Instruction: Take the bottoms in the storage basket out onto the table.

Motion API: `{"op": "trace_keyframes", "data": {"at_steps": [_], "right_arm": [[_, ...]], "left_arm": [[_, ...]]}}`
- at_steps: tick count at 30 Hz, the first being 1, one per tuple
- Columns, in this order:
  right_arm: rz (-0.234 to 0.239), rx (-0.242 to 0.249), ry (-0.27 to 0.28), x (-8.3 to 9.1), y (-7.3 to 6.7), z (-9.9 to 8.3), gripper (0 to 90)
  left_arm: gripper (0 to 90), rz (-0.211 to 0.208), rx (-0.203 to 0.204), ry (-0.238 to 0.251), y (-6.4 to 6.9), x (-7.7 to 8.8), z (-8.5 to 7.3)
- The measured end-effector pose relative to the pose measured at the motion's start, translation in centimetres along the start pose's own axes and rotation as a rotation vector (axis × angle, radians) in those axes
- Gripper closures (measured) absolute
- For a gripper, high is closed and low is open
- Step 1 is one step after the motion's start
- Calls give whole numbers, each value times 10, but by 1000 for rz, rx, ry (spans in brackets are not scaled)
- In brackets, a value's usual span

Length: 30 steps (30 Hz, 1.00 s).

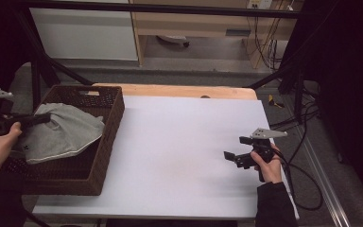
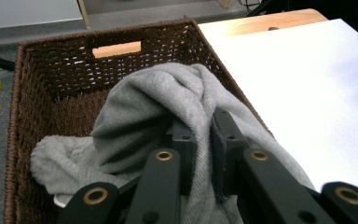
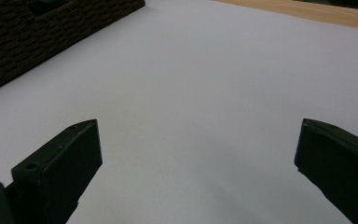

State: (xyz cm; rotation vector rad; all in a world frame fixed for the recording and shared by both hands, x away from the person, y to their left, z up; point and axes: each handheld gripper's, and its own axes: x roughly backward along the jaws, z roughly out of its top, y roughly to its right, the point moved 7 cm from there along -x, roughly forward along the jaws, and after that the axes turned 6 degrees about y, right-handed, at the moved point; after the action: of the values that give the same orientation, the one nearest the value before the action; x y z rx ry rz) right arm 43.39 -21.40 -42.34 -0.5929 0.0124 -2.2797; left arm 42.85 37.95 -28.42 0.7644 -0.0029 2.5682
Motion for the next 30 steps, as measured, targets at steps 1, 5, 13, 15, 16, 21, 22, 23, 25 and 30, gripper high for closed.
{"op": "trace_keyframes", "data": {"at_steps": [1, 5, 13, 15, 16, 21, 22, 23, 25, 30], "right_arm": [[0, -2, 0, 0, 0, 0, 12], [1, 0, 1, 0, 0, 0, 12], [0, 1, 2, 1, 0, 0, 12], [1, 1, 0, 0, 0, 0, 12], [2, 1, 0, 0, 0, 0, 12], [0, 1, 2, 0, 0, 0, 12], [0, 1, 2, 0, 0, 0, 12], [0, 2, 2, 0, 0, 0, 12], [0, 2, 3, 0, 0, 0, 12], [0, 1, 2, 0, 0, 0, 12]], "left_arm": [[814, 1, 0, 2, 0, 1, 1], [814, -4, -2, 10, 2, 6, 4], [814, -4, -9, 29, 3, 13, 11], [814, -5, -10, 31, 4, 14, 12], [814, -5, -11, 33, 4, 15, 13], [814, -6, -16, 44, 6, 20, 17], [814, -7, -17, 47, 7, 21, 18], [814, -9, -18, 48, 7, 22, 19], [814, -13, -17, 53, 8, 24, 21], [814, -17, -30, 57, 14, 27, 25]]}}
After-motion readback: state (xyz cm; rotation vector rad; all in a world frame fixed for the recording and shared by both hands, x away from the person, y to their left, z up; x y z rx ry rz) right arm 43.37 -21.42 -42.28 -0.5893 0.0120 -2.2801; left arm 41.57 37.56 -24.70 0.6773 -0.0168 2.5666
